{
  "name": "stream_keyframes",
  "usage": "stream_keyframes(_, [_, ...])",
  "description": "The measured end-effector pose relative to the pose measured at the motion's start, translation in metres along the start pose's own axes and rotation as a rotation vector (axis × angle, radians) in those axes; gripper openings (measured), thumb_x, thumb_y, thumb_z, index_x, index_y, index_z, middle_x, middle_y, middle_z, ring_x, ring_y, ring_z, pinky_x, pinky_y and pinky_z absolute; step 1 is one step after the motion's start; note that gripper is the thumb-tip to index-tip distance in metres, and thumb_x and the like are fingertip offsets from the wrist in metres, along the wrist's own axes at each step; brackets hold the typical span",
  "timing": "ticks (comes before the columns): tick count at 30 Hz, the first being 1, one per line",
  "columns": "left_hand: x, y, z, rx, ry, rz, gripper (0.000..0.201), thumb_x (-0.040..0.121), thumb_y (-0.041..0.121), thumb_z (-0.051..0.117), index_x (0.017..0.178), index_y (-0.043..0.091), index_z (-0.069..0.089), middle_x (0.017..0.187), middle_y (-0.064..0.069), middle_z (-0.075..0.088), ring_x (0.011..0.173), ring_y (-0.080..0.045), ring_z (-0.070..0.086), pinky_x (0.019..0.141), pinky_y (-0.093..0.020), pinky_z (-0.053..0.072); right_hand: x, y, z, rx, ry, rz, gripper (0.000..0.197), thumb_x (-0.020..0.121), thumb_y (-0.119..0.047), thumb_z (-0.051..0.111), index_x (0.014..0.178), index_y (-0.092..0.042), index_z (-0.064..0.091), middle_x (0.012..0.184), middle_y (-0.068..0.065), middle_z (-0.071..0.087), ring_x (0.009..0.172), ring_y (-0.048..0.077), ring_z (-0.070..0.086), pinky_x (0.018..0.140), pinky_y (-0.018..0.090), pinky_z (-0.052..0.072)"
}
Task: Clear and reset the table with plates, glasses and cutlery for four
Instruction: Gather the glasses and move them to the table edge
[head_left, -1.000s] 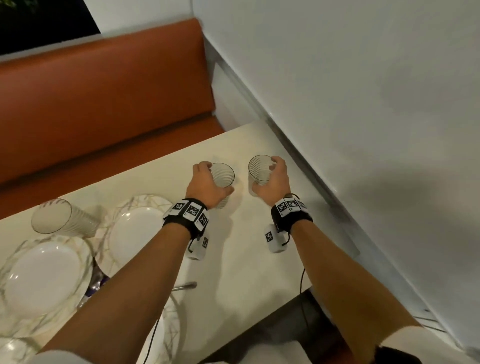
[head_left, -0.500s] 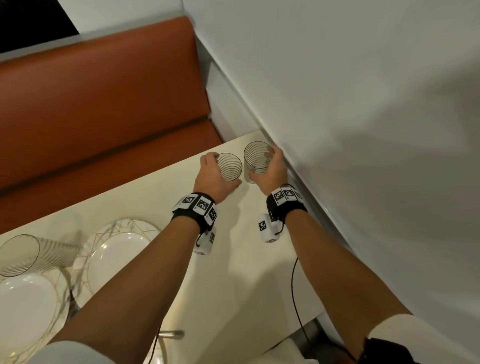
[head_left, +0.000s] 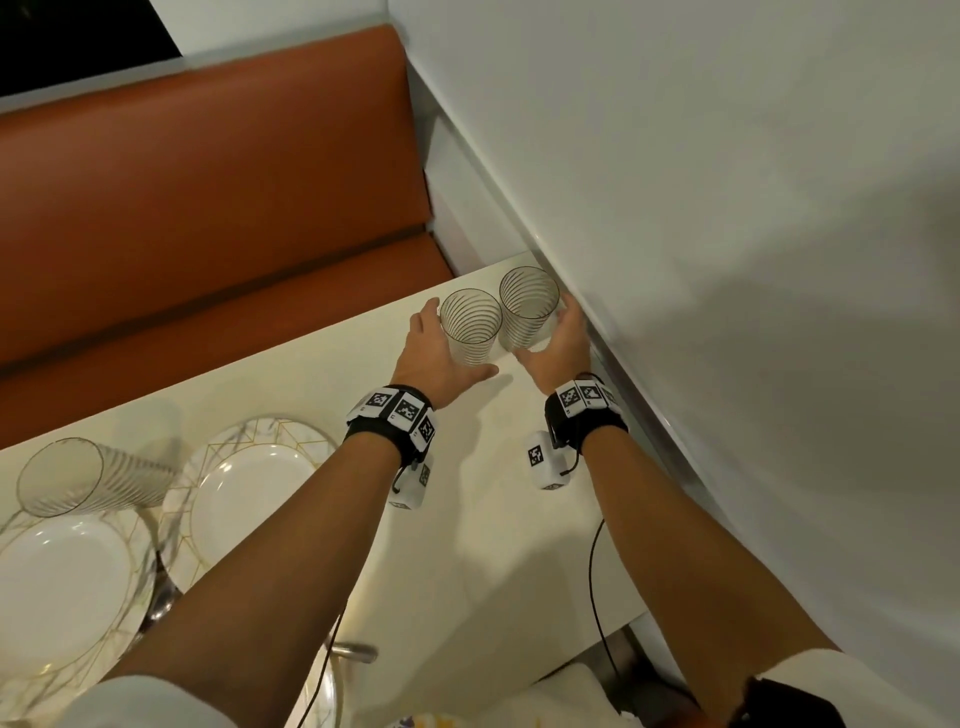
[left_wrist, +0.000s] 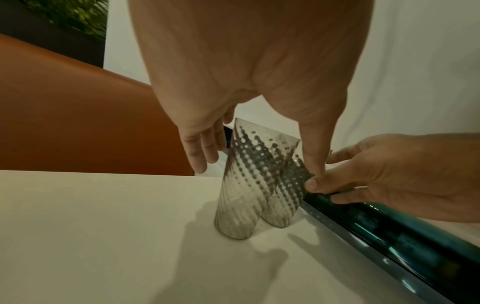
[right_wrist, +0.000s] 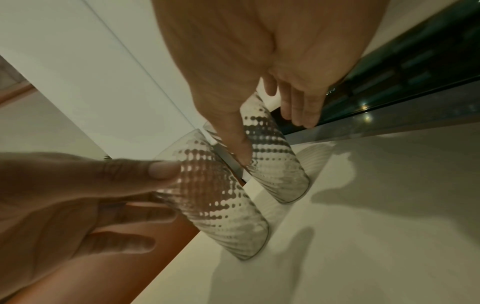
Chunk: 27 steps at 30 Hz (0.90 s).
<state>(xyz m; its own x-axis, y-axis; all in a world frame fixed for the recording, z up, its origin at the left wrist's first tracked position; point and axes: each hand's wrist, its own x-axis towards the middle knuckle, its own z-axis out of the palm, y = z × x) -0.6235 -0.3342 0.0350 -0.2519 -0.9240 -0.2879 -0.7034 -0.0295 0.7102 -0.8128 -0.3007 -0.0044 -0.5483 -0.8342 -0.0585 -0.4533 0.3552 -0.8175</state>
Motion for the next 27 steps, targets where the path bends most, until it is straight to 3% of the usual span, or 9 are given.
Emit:
stream_keyframes(2, [-0.016,-0.01,-0.008,0.014,-0.003,-0.005,0.123,0.073,0.049,0.092,0.163,0.015,0.015,0.162,-0.009,0.03,0.146,-0.025,0.04,0.117,-0.044,0.041,-0.013,0.0,-0.004,-0.08,0.037,-0.008,0.1,0.068,-0.016,0.088,0.15,-0.006,0.033,0.148,0.016,0.046,0.137,0.032,0.046,0.111,0.049,0.044])
stream_keyframes(4, [-0.035,-0.023,-0.017,0.011,0.014,-0.01,0.109,0.08,0.047,0.086,0.161,0.015,0.021,0.159,-0.009,0.035,0.142,-0.024,0.045,0.114,-0.045,0.045,-0.031,-0.001,-0.007,-0.146,0.095,-0.022,0.09,0.069,-0.011,0.081,0.147,-0.004,0.037,0.143,0.018,0.049,0.133,0.036,0.047,0.11,0.052,0.042])
stream_keyframes(7, [-0.066,-0.049,-0.036,0.006,0.098,-0.006,0.079,0.09,0.038,0.078,0.153,0.014,0.037,0.148,-0.008,0.049,0.13,-0.023,0.056,0.106,-0.038,0.05,-0.066,-0.012,-0.004,-0.199,0.213,-0.088,0.072,0.068,-0.01,0.072,0.135,-0.002,0.049,0.126,0.018,0.058,0.118,0.038,0.051,0.102,0.048,0.043])
stream_keyframes(9, [-0.088,-0.071,-0.052,-0.015,0.16,0.008,0.058,0.094,0.032,0.074,0.144,0.015,0.05,0.133,-0.005,0.061,0.115,-0.02,0.063,0.096,-0.031,0.051,-0.091,-0.023,0.005,-0.18,0.217,-0.163,0.063,0.067,-0.007,0.068,0.128,-0.003,0.053,0.115,0.015,0.061,0.108,0.036,0.052,0.096,0.04,0.039])
stream_keyframes(13, [-0.14,-0.119,-0.091,-0.088,0.259,-0.002,0.028,0.097,0.022,0.065,0.124,0.018,0.065,0.102,0.005,0.07,0.092,-0.013,0.068,0.084,-0.031,0.056,-0.144,-0.05,0.042,-0.153,0.089,-0.255,0.053,0.071,-0.003,0.066,0.122,-0.01,0.055,0.109,0.009,0.061,0.102,0.029,0.05,0.089,0.039,0.041])
stream_keyframes(16, [-0.179,-0.161,-0.123,-0.07,0.335,-0.014,0.019,0.096,0.019,0.063,0.113,0.021,0.071,0.092,0.008,0.071,0.083,-0.012,0.069,0.078,-0.032,0.059,-0.185,-0.076,0.08,-0.116,-0.012,-0.374,0.045,0.074,-0.002,0.065,0.118,-0.011,0.059,0.105,0.008,0.061,0.099,0.029,0.051,0.086,0.035,0.04])
stream_keyframes(20, [-0.23,-0.218,-0.168,-0.113,0.395,-0.079,0.016,0.095,0.018,0.065,0.107,0.021,0.074,0.089,0.006,0.073,0.081,-0.014,0.069,0.08,-0.036,0.06,-0.246,-0.119,0.132,-0.083,-0.204,-0.461,0.037,0.078,-0.001,0.063,0.112,-0.016,0.062,0.099,0.0,0.061,0.096,0.022,0.053,0.083,0.04,0.05])
stream_keyframes(27, [-0.304,-0.313,-0.24,-0.131,0.478,-0.165,0.017,0.094,0.017,0.064,0.107,0.023,0.074,0.095,0.005,0.076,0.087,-0.013,0.069,0.088,-0.035,0.059,-0.324,-0.195,0.224,-0.13,-0.499,-0.685,0.029,0.079,-0.009,0.061,0.106,-0.017,0.066,0.095,-0.001,0.062,0.092,0.021,0.053,0.083,0.045,0.051])
